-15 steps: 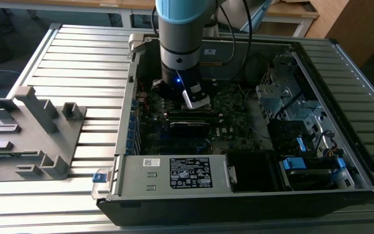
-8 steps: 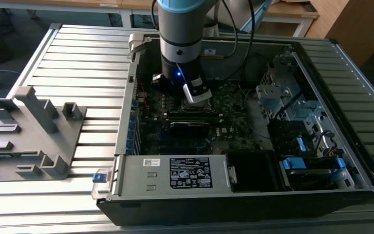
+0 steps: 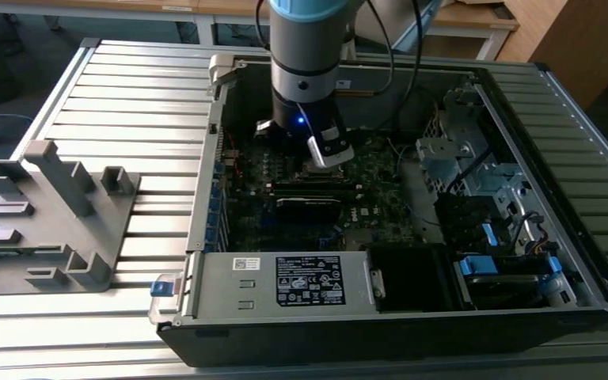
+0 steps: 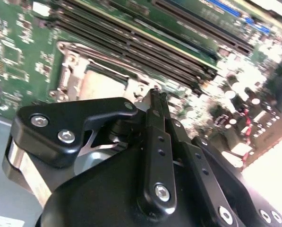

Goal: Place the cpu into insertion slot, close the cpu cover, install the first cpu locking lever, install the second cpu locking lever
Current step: 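Install the second cpu locking lever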

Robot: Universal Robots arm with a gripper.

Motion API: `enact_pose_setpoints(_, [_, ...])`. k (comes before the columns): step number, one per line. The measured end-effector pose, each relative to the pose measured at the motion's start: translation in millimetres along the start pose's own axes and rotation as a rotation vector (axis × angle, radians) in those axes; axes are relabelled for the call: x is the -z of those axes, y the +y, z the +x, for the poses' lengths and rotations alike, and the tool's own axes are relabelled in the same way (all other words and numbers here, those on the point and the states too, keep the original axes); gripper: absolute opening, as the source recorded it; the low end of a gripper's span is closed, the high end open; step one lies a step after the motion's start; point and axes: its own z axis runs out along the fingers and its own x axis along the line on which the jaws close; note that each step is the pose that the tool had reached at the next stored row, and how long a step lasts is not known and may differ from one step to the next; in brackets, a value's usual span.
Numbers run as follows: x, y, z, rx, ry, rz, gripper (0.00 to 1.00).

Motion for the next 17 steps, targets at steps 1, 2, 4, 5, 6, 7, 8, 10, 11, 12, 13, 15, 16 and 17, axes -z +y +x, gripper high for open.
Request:
enact_pose_setpoints(1, [-0.1,0.3,-3.0,0.000,0.0000,0.0001,0.11])
enact_pose_setpoints(2, [-0.2,0.6,-6.1,-0.001,0.0000,0.0001,0.11])
enact_pose_setpoints(4, [-0.4,1.2,-12.5,-0.001,0.0002,0.0001,0.11])
enact_pose_setpoints(5, [-0.6,1.5,-15.6,-0.002,0.0002,0.0002,0.11])
enact_pose_setpoints(6, [-0.7,1.8,-18.5,-0.002,0.0002,0.0004,0.11])
enact_pose_setpoints(7, [-0.8,2.1,-21.2,-0.003,0.0002,0.0006,0.11])
enact_pose_setpoints(8, [-1.1,3.3,-25.7,-0.003,0.0001,0.0018,0.11])
enact_pose_setpoints(10, [-1.9,7.3,-27.4,-0.003,-0.0003,0.0051,0.11])
enact_pose_setpoints(11, [-2.3,9.4,-28.1,-0.003,-0.0005,0.0066,0.11])
enact_pose_setpoints(12, [-2.8,11.6,-28.7,-0.003,-0.0006,0.0080,0.11])
enact_pose_setpoints(13, [-3.1,13.2,-29.5,-0.003,-0.0008,0.0112,0.11])
enact_pose_setpoints(15, [-4.0,16.5,-30.7,-0.003,-0.0020,0.0222,0.11])
enact_pose_setpoints(16, [-4.5,18.5,-31.3,-0.002,-0.0029,0.0302,0.11])
enact_pose_setpoints(17, [-5.0,20.6,-31.8,-0.002,-0.0035,0.0365,0.11])
